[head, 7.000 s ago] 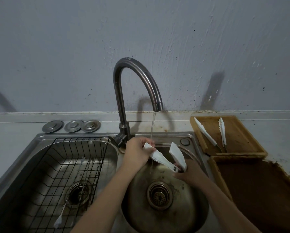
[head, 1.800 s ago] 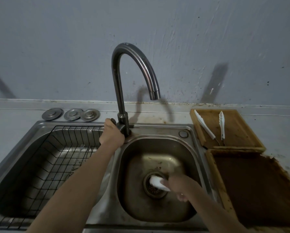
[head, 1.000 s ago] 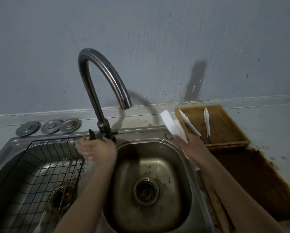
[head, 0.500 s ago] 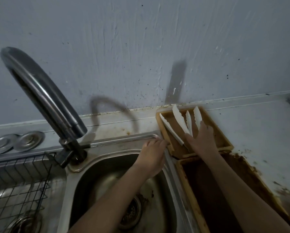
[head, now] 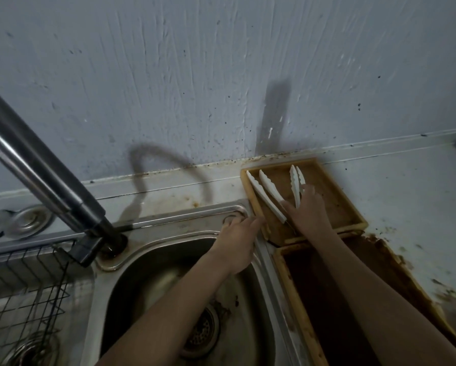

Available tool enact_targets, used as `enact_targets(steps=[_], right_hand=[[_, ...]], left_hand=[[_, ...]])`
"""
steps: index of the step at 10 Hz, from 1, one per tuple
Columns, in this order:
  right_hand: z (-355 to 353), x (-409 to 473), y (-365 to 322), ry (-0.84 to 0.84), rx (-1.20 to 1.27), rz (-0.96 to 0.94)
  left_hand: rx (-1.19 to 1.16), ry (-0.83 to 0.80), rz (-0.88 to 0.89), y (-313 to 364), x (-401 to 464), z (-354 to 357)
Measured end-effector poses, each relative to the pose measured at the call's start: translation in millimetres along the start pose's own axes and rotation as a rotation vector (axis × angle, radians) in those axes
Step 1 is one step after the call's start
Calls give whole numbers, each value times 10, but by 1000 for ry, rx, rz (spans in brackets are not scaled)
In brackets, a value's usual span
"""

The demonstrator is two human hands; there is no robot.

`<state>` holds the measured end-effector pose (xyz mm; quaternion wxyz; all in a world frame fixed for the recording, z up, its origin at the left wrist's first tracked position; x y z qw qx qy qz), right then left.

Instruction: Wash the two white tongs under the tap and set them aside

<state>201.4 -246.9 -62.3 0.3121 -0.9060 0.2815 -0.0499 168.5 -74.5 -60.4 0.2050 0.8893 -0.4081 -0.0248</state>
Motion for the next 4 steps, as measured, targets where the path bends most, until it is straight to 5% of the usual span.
enact_targets(steps=[3,4], right_hand=[[-125,-334,-24,42,-199,-43],[-210,-543,-194,15,-110,-191]], left_hand=[[189,-226,-20,104,-63,-30],[-57,-261,-104,139,-174,-203]])
Point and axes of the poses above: each hand's wrist, its own x-axis towards the middle knuckle, its own z-axis out of the palm, y = z × x, the point moved 8 cm from there along x, towards the middle knuckle, and after that the axes turned 10 degrees about z, right-handed, at the moved point
